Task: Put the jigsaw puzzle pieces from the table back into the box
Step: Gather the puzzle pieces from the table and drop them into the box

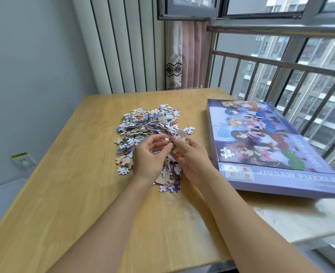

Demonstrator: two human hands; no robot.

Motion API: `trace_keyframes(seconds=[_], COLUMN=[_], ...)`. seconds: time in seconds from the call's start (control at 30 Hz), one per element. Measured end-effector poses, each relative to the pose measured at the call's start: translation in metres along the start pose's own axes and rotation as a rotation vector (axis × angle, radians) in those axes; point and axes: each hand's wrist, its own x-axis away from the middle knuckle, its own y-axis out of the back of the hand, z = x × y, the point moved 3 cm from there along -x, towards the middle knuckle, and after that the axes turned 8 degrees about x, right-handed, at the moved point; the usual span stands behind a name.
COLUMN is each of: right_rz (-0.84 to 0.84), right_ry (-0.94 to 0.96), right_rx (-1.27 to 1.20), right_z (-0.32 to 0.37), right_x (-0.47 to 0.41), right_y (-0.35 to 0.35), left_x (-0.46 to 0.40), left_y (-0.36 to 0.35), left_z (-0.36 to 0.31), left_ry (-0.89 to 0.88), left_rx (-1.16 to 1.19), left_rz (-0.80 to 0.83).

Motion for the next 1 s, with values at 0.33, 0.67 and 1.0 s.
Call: trace_keyframes(seconds=[0.33, 0.67, 1.0], right_rz=[-0.025, -0.123, -0.073], right_ry=[-0.235, -0.203, -0.119], right_rx=[-0.223, -0.137, -0.101], right_z=[0.051, 0.093, 0.127], right_x=[0.034, 0.076, 0.113], right_y=[0.000, 0.071, 0.089], left_x=[0.014, 0.062, 0.056], left_y=[-0.004, -0.074, -0.111], left_z=[-0.029, -0.022, -0.030], left_ry=[-0.151, -0.363, -0.508], left_rx=[-0.093, -0.730, -0.708], left_rz=[-0.035, 0.702, 0.541])
